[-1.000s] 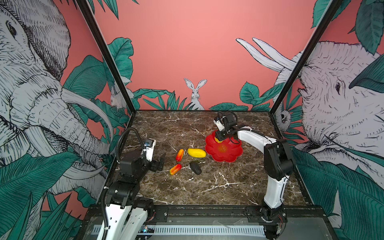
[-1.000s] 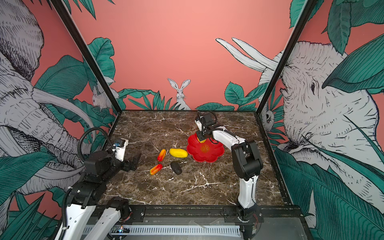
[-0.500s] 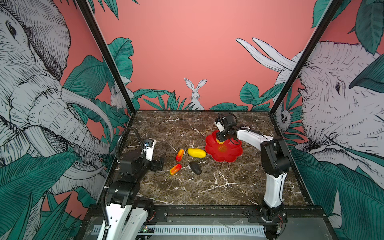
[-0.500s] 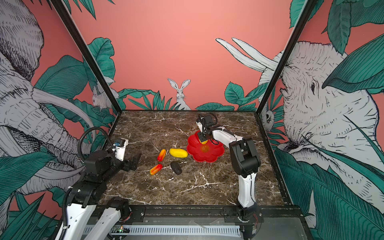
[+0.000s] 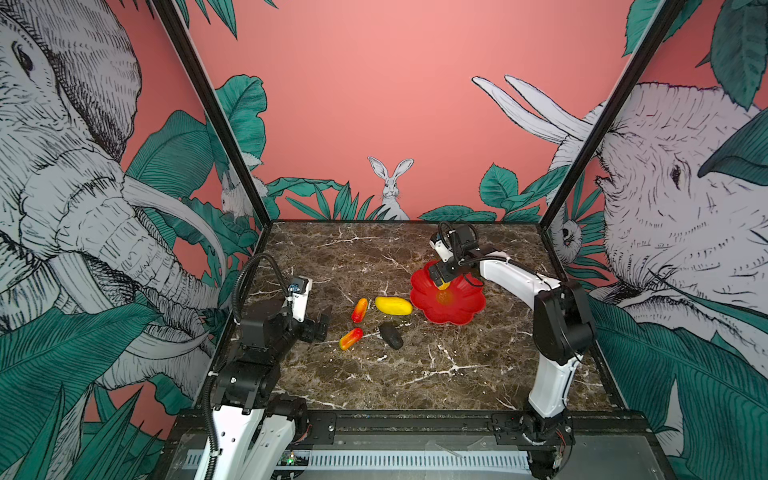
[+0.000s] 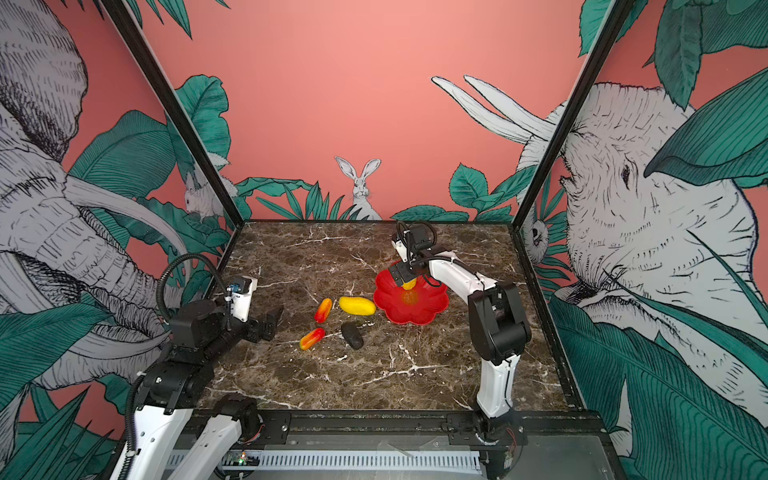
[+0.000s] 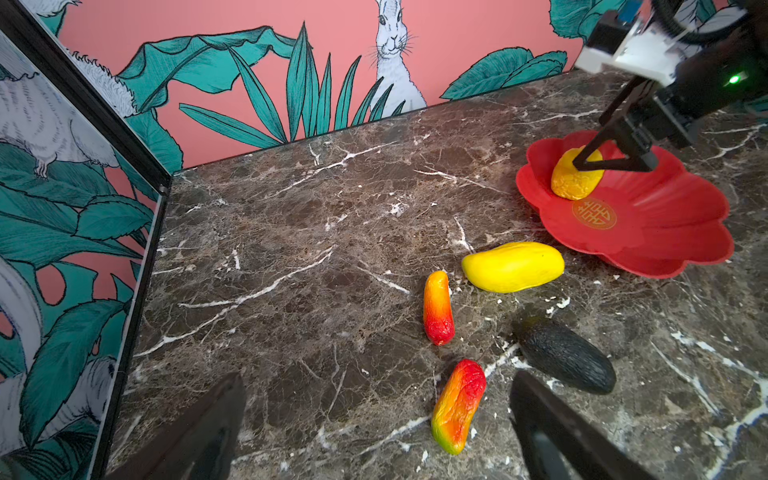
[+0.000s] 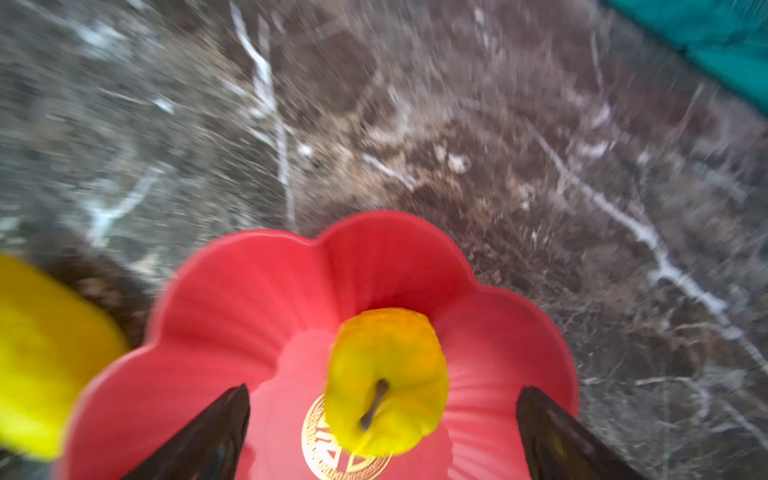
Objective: Place and organize the fake fruits in the fruit bowl
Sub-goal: 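Move the right gripper to the yellow mango and grasp it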
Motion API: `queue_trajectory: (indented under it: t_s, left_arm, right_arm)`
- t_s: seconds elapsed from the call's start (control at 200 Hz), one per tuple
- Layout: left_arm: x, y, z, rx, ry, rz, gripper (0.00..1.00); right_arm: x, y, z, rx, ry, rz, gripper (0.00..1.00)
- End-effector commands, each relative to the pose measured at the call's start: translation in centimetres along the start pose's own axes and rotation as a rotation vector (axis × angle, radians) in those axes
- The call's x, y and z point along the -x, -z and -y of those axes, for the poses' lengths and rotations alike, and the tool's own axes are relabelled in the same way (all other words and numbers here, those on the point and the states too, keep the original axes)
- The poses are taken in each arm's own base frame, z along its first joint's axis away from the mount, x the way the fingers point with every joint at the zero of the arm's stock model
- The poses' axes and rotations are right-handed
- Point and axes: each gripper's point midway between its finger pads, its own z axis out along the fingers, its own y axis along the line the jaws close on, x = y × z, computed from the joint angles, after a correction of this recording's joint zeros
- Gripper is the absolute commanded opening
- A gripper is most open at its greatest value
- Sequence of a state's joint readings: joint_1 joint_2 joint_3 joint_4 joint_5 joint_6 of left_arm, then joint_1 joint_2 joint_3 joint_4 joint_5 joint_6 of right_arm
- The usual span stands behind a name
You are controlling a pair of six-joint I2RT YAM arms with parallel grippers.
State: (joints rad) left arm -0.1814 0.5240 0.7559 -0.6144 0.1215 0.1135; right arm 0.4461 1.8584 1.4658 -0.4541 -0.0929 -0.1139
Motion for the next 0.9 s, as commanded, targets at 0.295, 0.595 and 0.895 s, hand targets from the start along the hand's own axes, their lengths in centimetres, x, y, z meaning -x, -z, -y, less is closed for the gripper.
queue_trajectory:
  t_s: [0.295, 0.595, 0.895]
  left_arm:
    - [1.0, 0.4, 0.3, -0.019, -0.001, 0.045, 1.00]
    - [1.0, 0.4, 0.4, -0.026, -0.001, 0.042, 1.00]
    - [1.1, 0.4, 0.4, -0.025, -0.002, 0.048, 1.00]
  right_arm:
    - [2.3, 3.7, -16.3, 0.346, 0.376, 0.020, 0.99]
    - [-0.2, -2.2, -18.5, 0.371, 0.377, -0.082, 0.97]
    - [-1.4, -5.3, -18.8, 0.374, 0.356, -0.133, 0.90]
